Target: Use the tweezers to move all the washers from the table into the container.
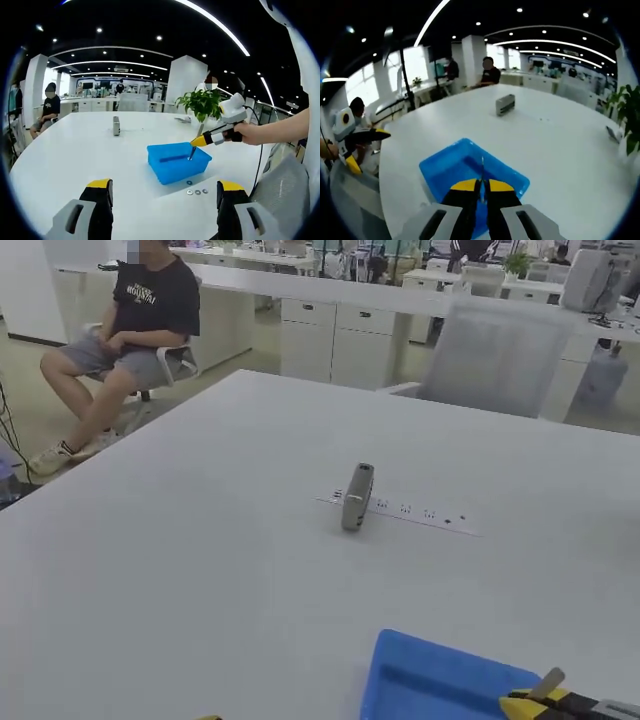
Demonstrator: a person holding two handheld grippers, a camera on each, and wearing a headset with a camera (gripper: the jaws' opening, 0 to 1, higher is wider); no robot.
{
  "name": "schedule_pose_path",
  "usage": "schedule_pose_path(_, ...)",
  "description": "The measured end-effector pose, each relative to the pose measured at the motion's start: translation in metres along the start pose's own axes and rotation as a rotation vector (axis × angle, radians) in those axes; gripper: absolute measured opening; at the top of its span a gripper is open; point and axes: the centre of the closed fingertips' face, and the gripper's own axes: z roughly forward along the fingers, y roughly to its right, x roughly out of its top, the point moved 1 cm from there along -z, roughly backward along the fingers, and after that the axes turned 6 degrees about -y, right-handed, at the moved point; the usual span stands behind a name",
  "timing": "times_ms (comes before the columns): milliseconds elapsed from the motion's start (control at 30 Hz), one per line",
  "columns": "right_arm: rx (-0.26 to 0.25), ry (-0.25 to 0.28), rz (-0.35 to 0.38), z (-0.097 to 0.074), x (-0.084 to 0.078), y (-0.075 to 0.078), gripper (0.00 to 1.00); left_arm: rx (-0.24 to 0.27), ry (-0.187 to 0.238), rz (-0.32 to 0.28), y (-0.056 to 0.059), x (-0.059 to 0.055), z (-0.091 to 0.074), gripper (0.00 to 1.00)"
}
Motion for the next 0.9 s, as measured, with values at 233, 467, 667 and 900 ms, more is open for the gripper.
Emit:
schedule_pose_path(233, -0.006, -0.020, 0.006, 0.003, -0.009, 0.000, 0.03, 0.008, -0.017, 0.012, -0.001, -0.002, 0.000, 0.87)
schedule_pose_path(467, -0.028, -0.007, 0.016, 0.001, -0.010, 0.007, 0.03, 0.004, -0.011, 0.017, 0.001, -0.001, 0.000, 0.87)
schedule_pose_path(667, -0.015, 0.005, 0.042, -0.001, -0.009, 0.000, 0.03, 0.006, 0.013, 0.000, 0.000, 0.002, -0.001, 0.89)
schedule_pose_path(900, -0.026, 0.007, 0.041, -0.003, -0.007, -0.003, 0.03, 0.003, 0.012, 0.001, 0.000, 0.002, -0.001, 0.89)
